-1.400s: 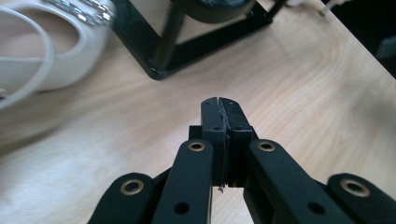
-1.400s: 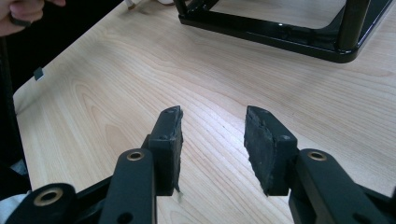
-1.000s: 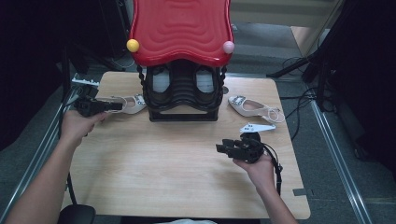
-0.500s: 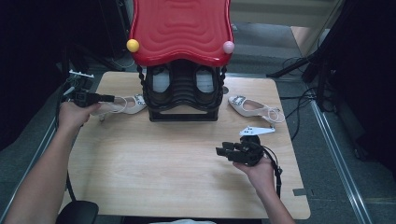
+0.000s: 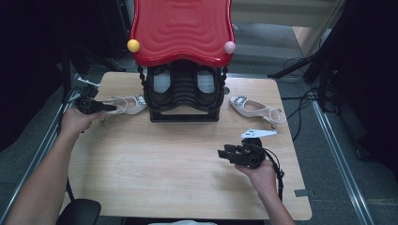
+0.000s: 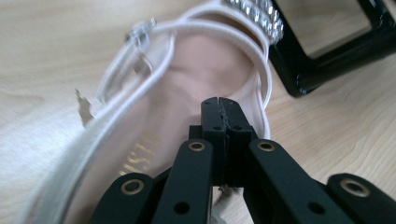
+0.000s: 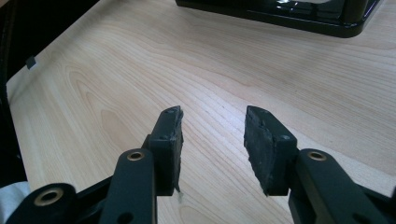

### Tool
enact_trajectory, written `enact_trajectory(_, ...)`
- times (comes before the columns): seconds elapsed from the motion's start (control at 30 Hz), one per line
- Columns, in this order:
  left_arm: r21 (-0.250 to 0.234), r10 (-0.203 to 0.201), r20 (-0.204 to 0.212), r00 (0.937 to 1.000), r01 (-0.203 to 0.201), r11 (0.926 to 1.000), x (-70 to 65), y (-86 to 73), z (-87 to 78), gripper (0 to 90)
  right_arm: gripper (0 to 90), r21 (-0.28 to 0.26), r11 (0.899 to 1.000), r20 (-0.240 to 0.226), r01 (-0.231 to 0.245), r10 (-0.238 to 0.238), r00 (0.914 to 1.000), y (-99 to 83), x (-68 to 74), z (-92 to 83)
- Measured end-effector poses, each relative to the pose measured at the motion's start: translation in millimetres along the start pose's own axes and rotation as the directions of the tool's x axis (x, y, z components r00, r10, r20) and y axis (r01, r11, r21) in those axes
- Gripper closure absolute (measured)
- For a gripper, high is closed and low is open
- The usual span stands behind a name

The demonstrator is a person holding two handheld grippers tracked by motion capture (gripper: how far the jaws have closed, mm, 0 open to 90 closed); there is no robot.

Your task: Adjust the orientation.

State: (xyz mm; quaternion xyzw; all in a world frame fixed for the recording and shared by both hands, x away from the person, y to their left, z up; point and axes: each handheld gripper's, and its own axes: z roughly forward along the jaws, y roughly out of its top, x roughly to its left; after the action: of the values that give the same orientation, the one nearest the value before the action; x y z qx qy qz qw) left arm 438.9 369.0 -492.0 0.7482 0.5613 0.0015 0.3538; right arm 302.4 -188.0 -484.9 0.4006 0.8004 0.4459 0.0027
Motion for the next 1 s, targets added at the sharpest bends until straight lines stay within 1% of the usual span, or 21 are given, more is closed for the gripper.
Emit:
enact_trajectory(0.03, -0.005, 0.001, 0.003, 1.0000, -0.001, 1.0000, -0.4, -0.7, 0.3, 90.0, 58.5, 0.001, 1.000, -0.002, 0.002, -0.002, 1.0000, 0.0, 0.0, 0.5)
enact_trajectory(0.07, -0.008, -0.006, 0.008, 0.9999, 0.006, 0.9999, -1.0, -1.3, 0.9, 90.0, 58.5, 0.004, 1.000, -0.001, 0.004, -0.003, 1.0000, 0.0, 0.2, 1.1)
enact_trajectory(0.13, 0.006, -0.009, 0.019, 0.9998, 0.008, 0.9999, -2.2, -1.6, 2.2, 90.0, 58.5, 0.005, 1.000, -0.001, 0.006, -0.006, 1.0000, 0.1, 0.7, 1.9)
enact_trajectory(0.17, 0.017, -0.012, 0.016, 0.9998, 0.011, 0.9998, -3.4, -1.3, 2.5, 90.0, 58.5, 0.004, 1.000, -0.003, 0.007, -0.007, 1.0000, 0.3, 0.6, 2.3)
enact_trajectory(0.23, 0.017, -0.017, 0.013, 0.9998, 0.016, 0.9997, -4.5, -1.4, 2.6, 90.0, 58.4, 0.003, 1.000, -0.002, 0.004, -0.004, 1.0000, 0.6, 0.6, 2.9)
enact_trajectory(0.3, 0.011, -0.043, 0.026, 0.9987, 0.043, 0.9990, -4.1, -2.1, 3.2, 90.0, 58.4, 0.003, 1.000, 0.001, 0.006, -0.006, 1.0000, 0.9, 0.9, 2.5)
enact_trajectory(0.33, 0.014, -0.046, 0.032, 0.9984, 0.046, 0.9988, -4.1, -2.3, 3.2, 90.0, 58.4, 0.001, 1.000, -0.001, 0.005, -0.005, 1.0000, 0.9, 0.9, 1.9)
enact_trajectory(0.47, 0.012, -0.055, 0.028, 0.9981, 0.055, 0.9984, -6.5, -3.7, 4.2, 90.0, 58.7, -0.011, 1.000, 0.005, -0.002, 0.002, 1.0000, 1.4, -0.6, -1.0)
enact_trajectory(0.53, 0.009, -0.061, 0.040, 0.9973, 0.061, 0.9981, -7.2, -4.1, 4.4, 90.0, 59.1, -0.015, 1.000, 0.006, -0.006, 0.006, 1.0000, 1.8, -1.4, -2.3)
enact_trajectory(0.57, 0.002, -0.071, 0.043, 0.9966, 0.071, 0.9975, -8.3, -3.8, 5.2, 90.0, 59.1, -0.019, 1.000, 0.008, -0.003, 0.003, 1.0000, 2.0, -1.7, -2.7)
enact_trajectory(0.67, 0.013, -0.067, 0.028, 0.9973, 0.067, 0.9977, -13.4, -2.6, 6.9, 90.0, 59.0, -0.018, 1.000, 0.009, -0.002, 0.002, 1.0000, 2.5, -1.7, -2.4)
enact_trajectory(0.7, 0.012, -0.073, 0.025, 0.9970, 0.073, 0.9973, -14.2, -2.5, 7.1, 90.0, 59.0, -0.018, 1.000, 0.007, -0.001, 0.001, 1.0000, 2.7, -1.5, -1.9)
enact_trajectory(0.77, 0.017, -0.093, 0.039, 0.9949, 0.092, 0.9956, -14.7, -2.2, 7.7, 90.0, 59.0, -0.014, 1.000, 0.006, 0.000, 0.000, 1.0000, 2.8, -1.0, -0.8)
enact_trajectory(0.83, 0.017, -0.093, 0.033, 0.9951, 0.092, 0.9956, -16.6, -1.9, 8.6, 90.0, 59.0, -0.009, 1.000, 0.004, 0.003, -0.003, 1.0000, 3.1, -0.8, 0.4)
enact_trajectory(0.87, 0.013, -0.099, 0.029, 0.9946, 0.099, 0.9950, -17.7, -1.9, 9.4, 90.0, 59.0, -0.009, 1.000, 0.004, 0.006, -0.005, 1.0000, 3.3, -0.8, 0.9)
enact_trajectory(0.9, 0.016, -0.108, 0.033, 0.9936, 0.108, 0.9940, -18.5, -1.6, 9.7, 90.0, 59.0, -0.007, 1.000, 0.002, 0.003, -0.003, 1.0000, 3.7, -0.7, 1.4)
enact_trajectory(1.0, 0.024, -0.106, 0.053, 0.9930, 0.105, 0.9942, -24.1, -0.3, 12.5, 90.0, 59.0, -0.007, 1.000, 0.001, 0.006, -0.006, 1.0000, 4.7, -0.6, 2.3)
